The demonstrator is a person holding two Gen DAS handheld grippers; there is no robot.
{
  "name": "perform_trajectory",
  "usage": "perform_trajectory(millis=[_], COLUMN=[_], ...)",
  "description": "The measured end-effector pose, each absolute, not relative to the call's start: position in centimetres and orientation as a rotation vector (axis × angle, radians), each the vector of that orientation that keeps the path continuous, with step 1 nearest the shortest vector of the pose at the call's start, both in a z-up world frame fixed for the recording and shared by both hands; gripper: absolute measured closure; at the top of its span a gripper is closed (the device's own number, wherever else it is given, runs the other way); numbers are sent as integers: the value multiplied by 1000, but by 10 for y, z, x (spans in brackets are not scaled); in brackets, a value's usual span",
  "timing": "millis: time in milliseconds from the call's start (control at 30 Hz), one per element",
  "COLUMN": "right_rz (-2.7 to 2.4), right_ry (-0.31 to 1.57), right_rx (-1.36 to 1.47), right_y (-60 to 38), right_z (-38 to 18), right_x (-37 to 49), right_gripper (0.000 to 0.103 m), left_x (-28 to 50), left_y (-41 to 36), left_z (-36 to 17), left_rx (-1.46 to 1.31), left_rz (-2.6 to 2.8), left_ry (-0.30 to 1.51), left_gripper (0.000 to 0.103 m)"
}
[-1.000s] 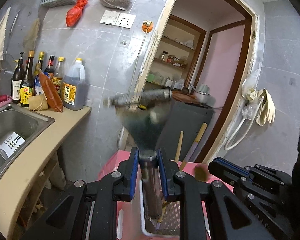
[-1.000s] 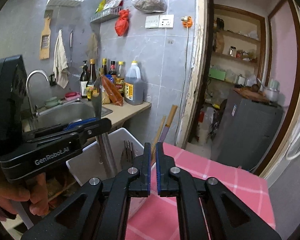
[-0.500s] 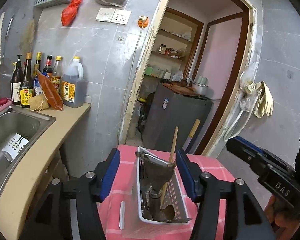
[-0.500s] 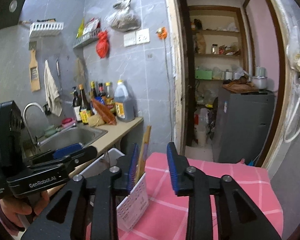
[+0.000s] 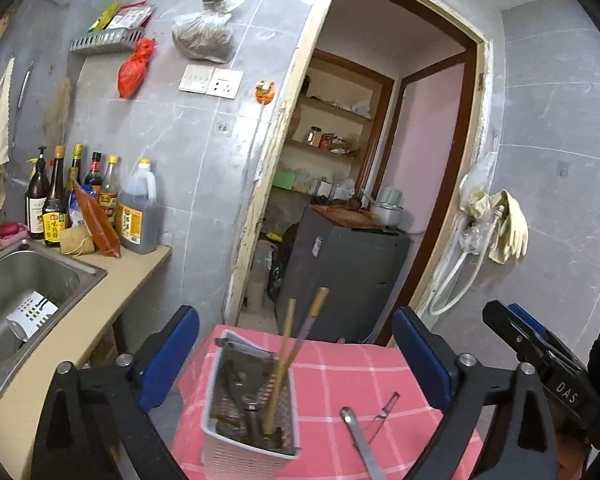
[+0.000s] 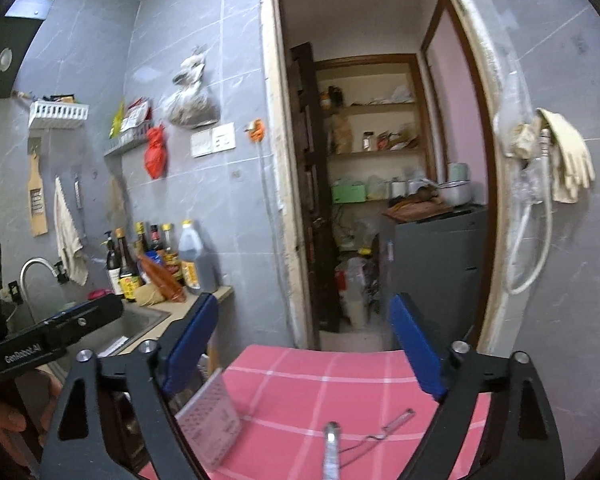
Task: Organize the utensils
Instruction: 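Move both tools back toward the last knife and small peeler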
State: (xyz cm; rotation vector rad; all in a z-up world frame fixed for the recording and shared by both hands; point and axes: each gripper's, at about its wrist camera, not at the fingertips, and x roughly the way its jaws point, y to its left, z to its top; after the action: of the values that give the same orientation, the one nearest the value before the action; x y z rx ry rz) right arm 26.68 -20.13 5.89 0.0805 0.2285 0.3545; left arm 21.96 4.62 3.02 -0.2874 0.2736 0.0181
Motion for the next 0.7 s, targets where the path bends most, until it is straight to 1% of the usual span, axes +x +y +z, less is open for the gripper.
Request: perform_trajectory(millis=[67, 133, 200, 400, 700], right_rz=[330, 309, 291, 238, 179], right_ry=[215, 202, 192, 171, 206], right_rx=[87, 92, 91, 83, 89], right_y=[-216, -229, -239, -270, -315], right_z=[59, 58, 57, 53, 33], right_x=[261, 256, 250, 236, 236], right_gripper=[11, 4, 2, 1, 1], left_x=[218, 215, 213, 207, 208], left_y=[37, 25, 15, -19, -63], left_z=[31, 30, 29, 23, -1], left_rx=[-283, -271, -259, -221, -199], left_rz=[16, 10, 4, -24, -31], left_ry=[267, 258, 255, 251, 280], left_gripper=[1, 1, 1, 1, 1])
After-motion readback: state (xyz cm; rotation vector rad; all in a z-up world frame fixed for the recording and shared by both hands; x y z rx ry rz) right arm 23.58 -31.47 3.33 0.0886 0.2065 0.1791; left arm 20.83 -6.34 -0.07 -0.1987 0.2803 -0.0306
